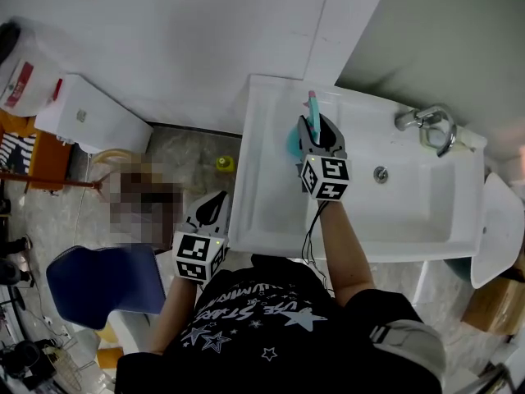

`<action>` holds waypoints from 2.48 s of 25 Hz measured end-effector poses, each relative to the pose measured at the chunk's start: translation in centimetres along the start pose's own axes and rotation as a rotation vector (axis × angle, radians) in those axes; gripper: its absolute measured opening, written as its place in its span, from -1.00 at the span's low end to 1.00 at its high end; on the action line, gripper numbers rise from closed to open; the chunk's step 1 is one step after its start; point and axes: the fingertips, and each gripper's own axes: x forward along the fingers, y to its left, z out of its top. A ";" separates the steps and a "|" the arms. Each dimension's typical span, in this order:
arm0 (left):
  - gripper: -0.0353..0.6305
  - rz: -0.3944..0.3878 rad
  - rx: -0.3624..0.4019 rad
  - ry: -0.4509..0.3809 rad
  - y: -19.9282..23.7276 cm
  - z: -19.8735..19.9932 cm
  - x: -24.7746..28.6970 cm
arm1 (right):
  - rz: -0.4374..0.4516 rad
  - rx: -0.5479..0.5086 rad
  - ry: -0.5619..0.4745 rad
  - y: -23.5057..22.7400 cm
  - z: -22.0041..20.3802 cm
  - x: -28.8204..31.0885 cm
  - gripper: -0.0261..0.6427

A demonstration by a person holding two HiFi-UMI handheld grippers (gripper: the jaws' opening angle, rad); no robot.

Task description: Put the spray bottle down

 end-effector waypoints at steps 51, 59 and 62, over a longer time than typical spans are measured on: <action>-0.85 -0.257 0.113 -0.151 -1.6 -5.5 -18.1 | -0.354 -0.005 -0.030 11.1 0.7 -27.6 -0.89; -0.85 -0.309 0.116 -0.145 -0.3 -10.6 -25.0 | -0.387 -0.026 -0.012 18.6 -1.8 -34.7 -0.89; -0.85 -0.329 0.111 -0.137 0.3 -12.7 -27.3 | -0.391 -0.033 -0.004 21.6 -3.0 -37.3 -0.89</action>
